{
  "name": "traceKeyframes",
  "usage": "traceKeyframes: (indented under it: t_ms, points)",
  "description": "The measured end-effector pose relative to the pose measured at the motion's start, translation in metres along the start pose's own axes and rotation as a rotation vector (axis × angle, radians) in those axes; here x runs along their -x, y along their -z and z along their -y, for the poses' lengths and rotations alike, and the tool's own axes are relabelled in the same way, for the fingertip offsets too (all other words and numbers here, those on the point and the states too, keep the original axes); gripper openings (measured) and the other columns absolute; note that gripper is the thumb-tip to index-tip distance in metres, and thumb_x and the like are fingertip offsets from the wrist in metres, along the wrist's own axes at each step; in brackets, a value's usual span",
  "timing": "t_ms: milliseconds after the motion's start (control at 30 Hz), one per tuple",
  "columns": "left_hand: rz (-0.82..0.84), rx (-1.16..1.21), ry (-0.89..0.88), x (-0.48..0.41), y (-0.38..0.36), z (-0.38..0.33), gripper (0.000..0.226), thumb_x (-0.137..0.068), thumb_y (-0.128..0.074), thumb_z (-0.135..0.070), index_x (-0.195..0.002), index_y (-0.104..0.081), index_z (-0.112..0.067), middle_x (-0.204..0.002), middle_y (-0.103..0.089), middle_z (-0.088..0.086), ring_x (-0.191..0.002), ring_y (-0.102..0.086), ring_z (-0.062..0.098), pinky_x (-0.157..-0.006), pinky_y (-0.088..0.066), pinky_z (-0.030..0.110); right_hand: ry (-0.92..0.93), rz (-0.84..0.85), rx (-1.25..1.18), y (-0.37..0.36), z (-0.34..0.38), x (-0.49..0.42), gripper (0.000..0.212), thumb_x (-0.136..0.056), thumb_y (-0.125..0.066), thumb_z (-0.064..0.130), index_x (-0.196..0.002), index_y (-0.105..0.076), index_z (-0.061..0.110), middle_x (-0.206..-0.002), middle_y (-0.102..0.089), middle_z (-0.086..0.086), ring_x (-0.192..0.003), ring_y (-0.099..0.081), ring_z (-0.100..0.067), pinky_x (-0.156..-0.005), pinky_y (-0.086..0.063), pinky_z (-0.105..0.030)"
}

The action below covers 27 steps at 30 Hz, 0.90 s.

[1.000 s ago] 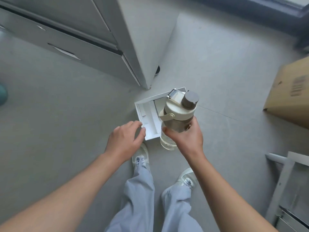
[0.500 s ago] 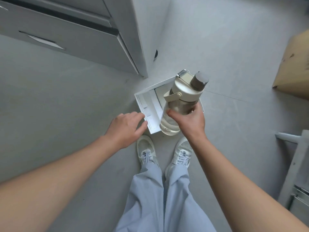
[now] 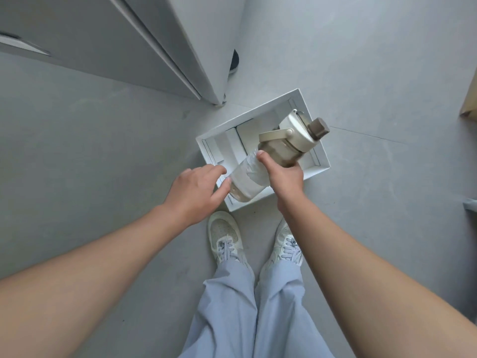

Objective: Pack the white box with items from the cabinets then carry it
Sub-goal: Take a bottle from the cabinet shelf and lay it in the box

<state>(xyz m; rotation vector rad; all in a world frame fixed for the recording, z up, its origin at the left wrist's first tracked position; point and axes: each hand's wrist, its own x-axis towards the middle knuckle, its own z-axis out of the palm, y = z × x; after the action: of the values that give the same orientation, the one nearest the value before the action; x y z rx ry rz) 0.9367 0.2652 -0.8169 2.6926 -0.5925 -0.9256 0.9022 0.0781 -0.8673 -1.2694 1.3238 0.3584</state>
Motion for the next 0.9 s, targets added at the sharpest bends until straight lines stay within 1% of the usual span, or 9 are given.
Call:
traceKeyframes:
  t_ms: [100, 200, 333, 433, 533, 700, 800, 833, 900]
  points:
    - [-0.002, -0.008, -0.005, -0.009, -0.011, 0.004, 0.035, -0.100, -0.040, -0.041, -0.116, -0.060, -0.017, -0.105, -0.067, -0.002, -0.094, -0.061, 0.025, -0.078, -0.042, 0.037, -0.127, 0.013, -0.095, -0.011, -0.009, -0.017, 0.070, -0.049, -0.089, 0.055, -0.110, -0.068, 0.027, -0.104, -0.076, 0.015, -0.101, -0.071, -0.011, -0.098, -0.057, -0.039]
    - [0.008, -0.010, -0.018, -0.015, -0.016, 0.006, 0.034, -0.101, -0.041, -0.040, -0.117, -0.060, -0.017, -0.107, -0.068, -0.002, -0.096, -0.061, 0.024, -0.078, -0.039, 0.034, -0.202, 0.035, -0.160, -0.018, -0.019, -0.026, 0.074, -0.050, -0.090, 0.052, -0.114, -0.066, 0.025, -0.108, -0.075, 0.011, -0.104, -0.071, -0.013, -0.100, -0.056, -0.040]
    - [0.038, -0.026, -0.029, -0.020, -0.015, 0.004, 0.037, -0.100, -0.039, -0.041, -0.119, -0.060, -0.017, -0.109, -0.068, -0.001, -0.097, -0.061, 0.025, -0.086, -0.043, 0.040, -0.211, 0.007, -0.173, -0.022, -0.027, -0.033, 0.084, -0.051, -0.092, 0.047, -0.125, -0.063, 0.022, -0.115, -0.073, 0.007, -0.107, -0.070, -0.018, -0.101, -0.055, -0.042]
    - [0.031, -0.026, -0.026, -0.024, -0.014, 0.003, 0.038, -0.100, -0.039, -0.042, -0.121, -0.060, -0.017, -0.111, -0.068, -0.001, -0.098, -0.062, 0.025, -0.086, -0.044, 0.040, -0.198, 0.018, -0.147, -0.023, -0.024, -0.037, 0.088, -0.044, -0.090, 0.051, -0.124, -0.063, 0.025, -0.113, -0.073, 0.009, -0.105, -0.071, -0.017, -0.100, -0.056, -0.041]
    - [0.035, -0.035, -0.020, -0.027, -0.016, 0.004, 0.039, -0.100, -0.038, -0.043, -0.121, -0.060, -0.018, -0.111, -0.068, -0.002, -0.097, -0.062, 0.023, -0.085, -0.043, 0.038, -0.247, 0.042, -0.180, -0.021, -0.020, -0.045, 0.094, -0.039, -0.089, 0.051, -0.124, -0.061, 0.021, -0.113, -0.073, 0.006, -0.105, -0.071, -0.020, -0.098, -0.057, -0.043]
    - [0.049, -0.047, 0.001, -0.027, -0.021, 0.007, 0.041, -0.100, -0.036, -0.044, -0.123, -0.059, -0.019, -0.114, -0.067, -0.003, -0.099, -0.061, 0.023, -0.085, -0.042, 0.037, -0.310, 0.016, -0.158, -0.019, -0.023, -0.062, 0.087, -0.061, -0.092, 0.051, -0.130, -0.058, 0.009, -0.123, -0.070, -0.007, -0.112, -0.068, -0.028, -0.103, -0.053, -0.045]
    - [0.046, -0.056, -0.006, -0.027, -0.020, 0.007, 0.041, -0.100, -0.037, -0.044, -0.123, -0.060, -0.019, -0.114, -0.068, -0.002, -0.097, -0.061, 0.023, -0.084, -0.043, 0.037, -0.307, 0.003, -0.083, -0.021, -0.022, -0.064, 0.084, -0.071, -0.086, 0.055, -0.134, -0.055, 0.007, -0.129, -0.066, -0.007, -0.118, -0.065, -0.028, -0.106, -0.051, -0.041]
    - [0.042, -0.059, -0.006, -0.027, -0.019, 0.007, 0.041, -0.100, -0.037, -0.043, -0.123, -0.060, -0.019, -0.113, -0.068, -0.002, -0.097, -0.062, 0.024, -0.085, -0.043, 0.037, -0.296, 0.000, -0.040, -0.021, -0.022, -0.063, 0.083, -0.075, -0.083, 0.055, -0.136, -0.053, 0.006, -0.131, -0.064, -0.007, -0.120, -0.063, -0.028, -0.105, -0.049, -0.038]
    - [0.027, -0.062, -0.006, -0.027, -0.018, 0.006, 0.041, -0.100, -0.037, -0.043, -0.123, -0.060, -0.018, -0.113, -0.068, -0.002, -0.097, -0.062, 0.023, -0.085, -0.044, 0.038, -0.236, -0.014, 0.048, -0.020, -0.023, -0.057, 0.076, -0.084, -0.076, 0.049, -0.137, -0.047, 0.004, -0.135, -0.059, -0.009, -0.115, -0.060, -0.029, -0.092, -0.046, -0.034]
